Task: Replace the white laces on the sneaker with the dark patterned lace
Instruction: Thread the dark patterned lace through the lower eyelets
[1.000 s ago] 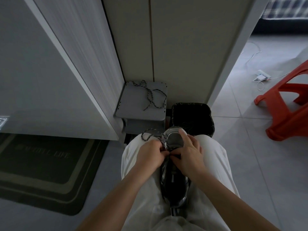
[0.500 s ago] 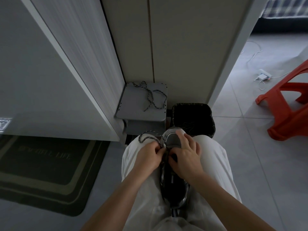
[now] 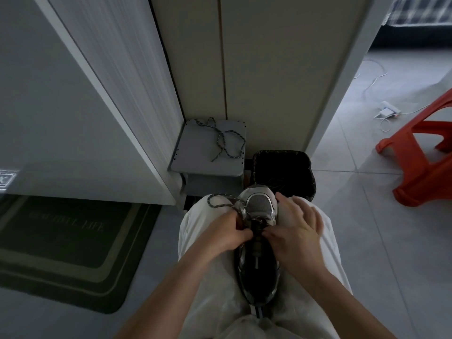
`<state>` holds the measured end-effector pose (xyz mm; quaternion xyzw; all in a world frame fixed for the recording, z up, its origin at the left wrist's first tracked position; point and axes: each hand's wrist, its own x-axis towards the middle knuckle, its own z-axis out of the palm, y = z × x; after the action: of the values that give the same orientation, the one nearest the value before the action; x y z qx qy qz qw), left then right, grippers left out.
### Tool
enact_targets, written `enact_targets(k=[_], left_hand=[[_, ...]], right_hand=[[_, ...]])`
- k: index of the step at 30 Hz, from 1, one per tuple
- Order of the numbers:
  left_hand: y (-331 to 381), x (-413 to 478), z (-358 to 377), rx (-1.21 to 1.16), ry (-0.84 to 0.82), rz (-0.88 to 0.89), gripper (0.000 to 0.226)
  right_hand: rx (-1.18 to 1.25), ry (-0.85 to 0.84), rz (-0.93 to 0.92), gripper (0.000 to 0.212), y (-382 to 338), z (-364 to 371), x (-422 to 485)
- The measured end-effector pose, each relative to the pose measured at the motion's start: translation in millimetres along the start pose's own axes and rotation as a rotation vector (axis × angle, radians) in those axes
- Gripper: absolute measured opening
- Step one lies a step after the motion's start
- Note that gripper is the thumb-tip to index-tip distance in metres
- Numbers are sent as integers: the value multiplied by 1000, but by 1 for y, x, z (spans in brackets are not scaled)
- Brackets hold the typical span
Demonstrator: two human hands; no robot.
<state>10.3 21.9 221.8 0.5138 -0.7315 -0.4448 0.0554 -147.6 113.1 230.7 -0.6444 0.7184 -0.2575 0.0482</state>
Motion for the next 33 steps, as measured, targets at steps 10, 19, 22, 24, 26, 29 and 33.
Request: enact_targets(k=[10, 19, 22, 24, 26, 29, 33], left_hand=[[-9, -3, 7, 32, 79, -101, 19], [-8, -20, 4, 64, 33, -29, 26], [-10, -22, 3, 102, 96, -17, 19], [-10, -22, 4, 113, 123, -24, 21], [-11, -21, 7, 121, 135, -23, 22], [-8, -19, 9, 130, 155, 2, 26], [-9, -18, 5, 117, 204, -11, 23]], right_hand=[[-147, -253, 537, 3, 87, -63, -67], [-107, -163, -77, 16, -15, -2, 23], [-235, -292, -82, 26, -19, 16, 32], [-259, -285, -66, 26, -14, 18, 32], [-312, -275, -76, 25, -12, 17, 29], [-369, -302, -55, 26, -13, 18, 28], [-386, -325, -132, 23, -18, 9, 29]])
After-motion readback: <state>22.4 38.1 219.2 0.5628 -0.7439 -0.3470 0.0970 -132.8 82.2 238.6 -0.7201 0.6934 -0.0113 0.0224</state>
